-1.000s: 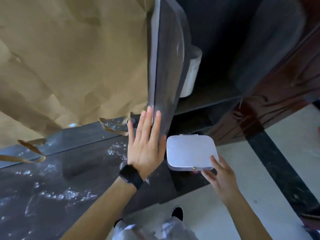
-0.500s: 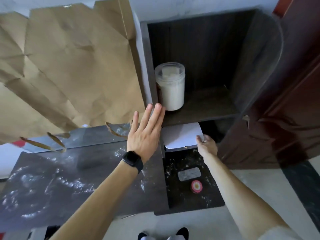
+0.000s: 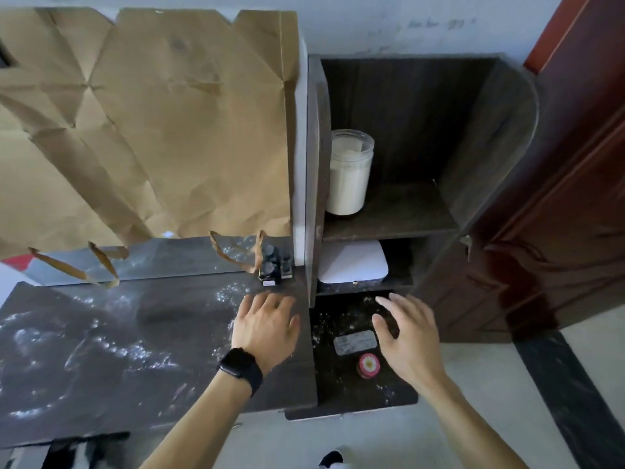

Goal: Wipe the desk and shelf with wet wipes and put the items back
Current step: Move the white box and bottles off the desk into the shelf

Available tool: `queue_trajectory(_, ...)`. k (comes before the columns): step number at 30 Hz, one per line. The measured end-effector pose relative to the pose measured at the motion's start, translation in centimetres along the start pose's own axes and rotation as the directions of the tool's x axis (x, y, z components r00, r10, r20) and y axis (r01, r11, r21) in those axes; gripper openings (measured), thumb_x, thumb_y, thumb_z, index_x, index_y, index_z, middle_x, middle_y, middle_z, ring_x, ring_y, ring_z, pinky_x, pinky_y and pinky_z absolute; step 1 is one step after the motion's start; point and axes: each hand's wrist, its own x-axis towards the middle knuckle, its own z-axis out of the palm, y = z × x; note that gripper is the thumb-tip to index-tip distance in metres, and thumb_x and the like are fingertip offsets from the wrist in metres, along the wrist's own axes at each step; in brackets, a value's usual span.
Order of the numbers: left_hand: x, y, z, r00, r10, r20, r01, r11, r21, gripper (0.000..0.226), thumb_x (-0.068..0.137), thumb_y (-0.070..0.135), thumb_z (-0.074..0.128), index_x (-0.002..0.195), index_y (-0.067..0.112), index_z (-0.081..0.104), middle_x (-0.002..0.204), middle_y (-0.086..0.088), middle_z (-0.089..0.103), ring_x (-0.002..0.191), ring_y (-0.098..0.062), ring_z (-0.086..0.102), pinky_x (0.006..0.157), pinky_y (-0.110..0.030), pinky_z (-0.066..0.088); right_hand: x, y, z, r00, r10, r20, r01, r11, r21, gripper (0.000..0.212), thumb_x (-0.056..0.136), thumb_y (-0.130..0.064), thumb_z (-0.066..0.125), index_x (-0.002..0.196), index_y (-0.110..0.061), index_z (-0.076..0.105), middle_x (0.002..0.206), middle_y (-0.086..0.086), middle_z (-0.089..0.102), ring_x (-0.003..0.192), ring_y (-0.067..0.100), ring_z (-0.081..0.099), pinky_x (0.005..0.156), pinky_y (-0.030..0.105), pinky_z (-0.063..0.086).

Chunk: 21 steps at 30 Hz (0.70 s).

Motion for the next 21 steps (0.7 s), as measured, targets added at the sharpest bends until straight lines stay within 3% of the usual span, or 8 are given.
queue_trajectory(5,-3.5,1.5,3.6,0.967,-0.003,0.256,0.02,0.998,-0.065,0.038,0.09,0.042,0.05,0.125,0.03,0.06,0.125,0.003,0.063,0.118,-0.025,0.055,0.103,-0.04,0.039,-5.3,0.7,-2.1,0.993,-0.11,-0.038,0.104,0.986,-0.131,0.037,0.092,-0.04,0.055,0.123,-0.025,0.069,0.132,-0.002,0.063,0.133,0.025,0.046,0.108,0.041,0.039)
queue_trajectory(9,-5.7,4.5,6.0,0.951,-0.007,0.31,0.045,0.992,-0.115,0.041,0.094,0.044,0.044,0.133,0.033,0.053,0.128,0.005,0.059,0.122,-0.022,0.051,0.105,-0.038,0.037,-7.9,3.4,-1.4,0.988,-0.155,0.021,0.156,0.98,-0.126,0.034,0.091,-0.036,0.055,0.119,-0.026,0.07,0.127,-0.003,0.066,0.129,0.025,0.05,0.107,0.037,0.038)
queue_trajectory(14,-6.6,8.6,10.0,0.913,-0.05,0.405,0.084,0.994,-0.066,0.041,0.094,0.04,0.045,0.133,0.029,0.054,0.13,0.003,0.058,0.12,-0.023,0.051,0.103,-0.036,0.037,-8.7,8.5,1.6,0.961,-0.112,0.253,0.132,0.989,-0.063,0.041,0.09,-0.042,0.047,0.12,-0.026,0.069,0.122,-0.005,0.067,0.122,0.023,0.054,0.097,0.041,0.05)
queue_trajectory(21,-4.9,13.7,18.0,0.787,-0.137,0.602,0.202,0.979,-0.041,0.042,0.094,0.036,0.044,0.135,0.027,0.05,0.134,0.001,0.052,0.124,-0.023,0.046,0.102,-0.038,0.039,-6.6,14.7,7.4,0.833,-0.156,0.531,0.209,0.977,-0.042,0.046,0.091,-0.043,0.041,0.124,-0.025,0.067,0.125,-0.006,0.066,0.121,0.019,0.055,0.099,0.036,0.047)
